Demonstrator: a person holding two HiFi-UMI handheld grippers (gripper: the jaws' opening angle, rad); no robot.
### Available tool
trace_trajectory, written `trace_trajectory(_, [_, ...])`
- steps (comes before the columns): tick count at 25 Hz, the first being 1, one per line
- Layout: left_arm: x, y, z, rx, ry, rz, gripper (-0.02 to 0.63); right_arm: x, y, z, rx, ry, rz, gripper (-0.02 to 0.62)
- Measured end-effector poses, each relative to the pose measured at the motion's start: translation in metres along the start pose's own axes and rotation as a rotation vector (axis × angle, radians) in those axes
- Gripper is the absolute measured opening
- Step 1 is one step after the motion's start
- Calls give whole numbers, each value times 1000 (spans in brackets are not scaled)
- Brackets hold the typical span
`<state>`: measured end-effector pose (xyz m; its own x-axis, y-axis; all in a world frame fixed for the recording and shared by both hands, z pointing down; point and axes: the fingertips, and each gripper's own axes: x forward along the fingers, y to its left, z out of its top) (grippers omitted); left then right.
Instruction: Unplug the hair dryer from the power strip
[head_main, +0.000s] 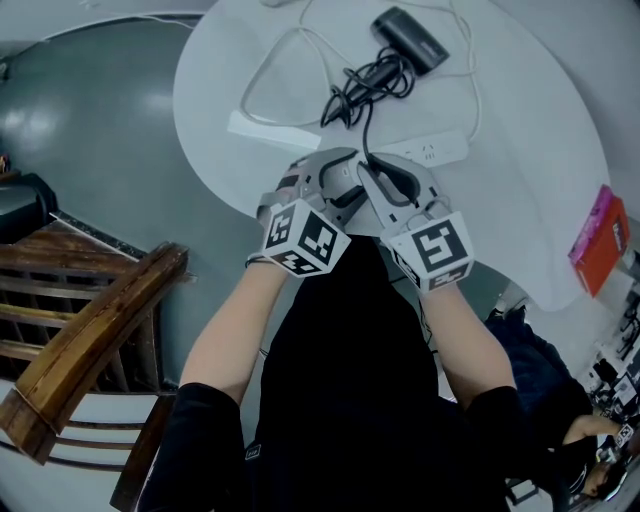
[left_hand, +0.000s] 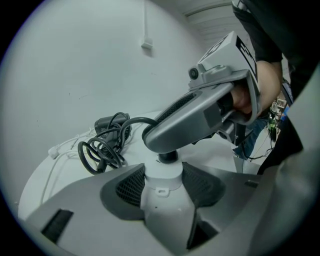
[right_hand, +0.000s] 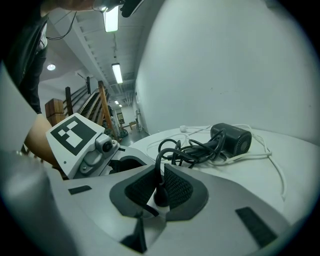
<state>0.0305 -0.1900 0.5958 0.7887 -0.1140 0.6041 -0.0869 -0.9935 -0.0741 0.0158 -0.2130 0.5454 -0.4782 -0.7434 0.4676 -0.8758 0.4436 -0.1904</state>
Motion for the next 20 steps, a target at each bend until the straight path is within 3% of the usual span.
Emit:
trace_trajectory(16, [2, -2, -3, 26, 28, -1, 239, -6, -1, 7, 35, -25, 3, 64])
trace_trajectory(20, [3, -2, -3, 27, 25, -4, 239, -27, -10, 25, 77, -109, 4, 64])
